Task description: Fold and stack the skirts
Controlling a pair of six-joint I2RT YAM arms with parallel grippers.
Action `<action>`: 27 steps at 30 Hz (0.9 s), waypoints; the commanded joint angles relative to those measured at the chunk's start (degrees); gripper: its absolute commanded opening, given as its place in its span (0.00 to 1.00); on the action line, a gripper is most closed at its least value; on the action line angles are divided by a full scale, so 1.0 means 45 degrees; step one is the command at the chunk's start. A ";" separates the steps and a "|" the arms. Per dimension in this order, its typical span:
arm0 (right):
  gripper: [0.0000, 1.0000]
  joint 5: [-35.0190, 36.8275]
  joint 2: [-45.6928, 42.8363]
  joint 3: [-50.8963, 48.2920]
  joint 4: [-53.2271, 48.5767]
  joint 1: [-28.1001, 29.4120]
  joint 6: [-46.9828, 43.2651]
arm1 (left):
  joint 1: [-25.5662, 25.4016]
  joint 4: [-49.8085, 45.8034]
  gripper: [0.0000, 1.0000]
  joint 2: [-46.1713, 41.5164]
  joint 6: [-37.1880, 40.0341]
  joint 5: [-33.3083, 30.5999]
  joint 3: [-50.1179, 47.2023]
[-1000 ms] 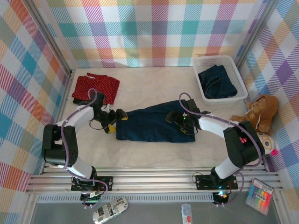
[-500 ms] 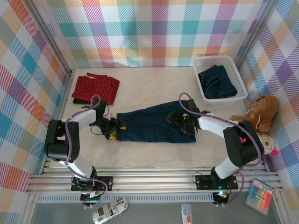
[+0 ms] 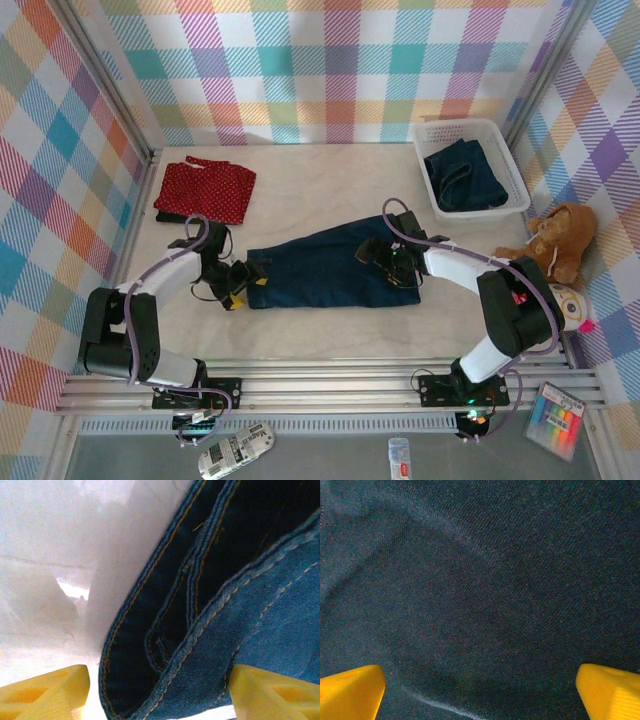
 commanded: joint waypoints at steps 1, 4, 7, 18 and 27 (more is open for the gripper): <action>0.99 0.0340 0.0505 -0.0144 -0.0713 -0.0024 0.0054 | -0.0412 0.0249 0.73 -0.0502 -0.1926 -0.0193 -0.0257; 0.99 0.0347 0.0500 -0.0146 -0.0698 -0.0027 0.0033 | -0.0424 -0.0312 0.74 -0.1011 -0.2654 -0.0936 -0.0419; 0.99 0.0370 0.0519 -0.0189 -0.0654 -0.0027 0.0026 | -0.0442 -0.0486 0.76 -0.1496 -0.2967 -0.0986 -0.0716; 0.99 0.0253 0.0597 -0.0205 -0.0493 -0.0028 0.0126 | -0.1351 0.2441 0.73 -0.2128 -0.5624 -0.1019 -0.1798; 0.99 0.0331 0.0558 -0.0249 -0.0510 -0.0027 0.0156 | -0.1517 0.3615 0.72 -0.1550 -0.6504 -0.1765 -0.2839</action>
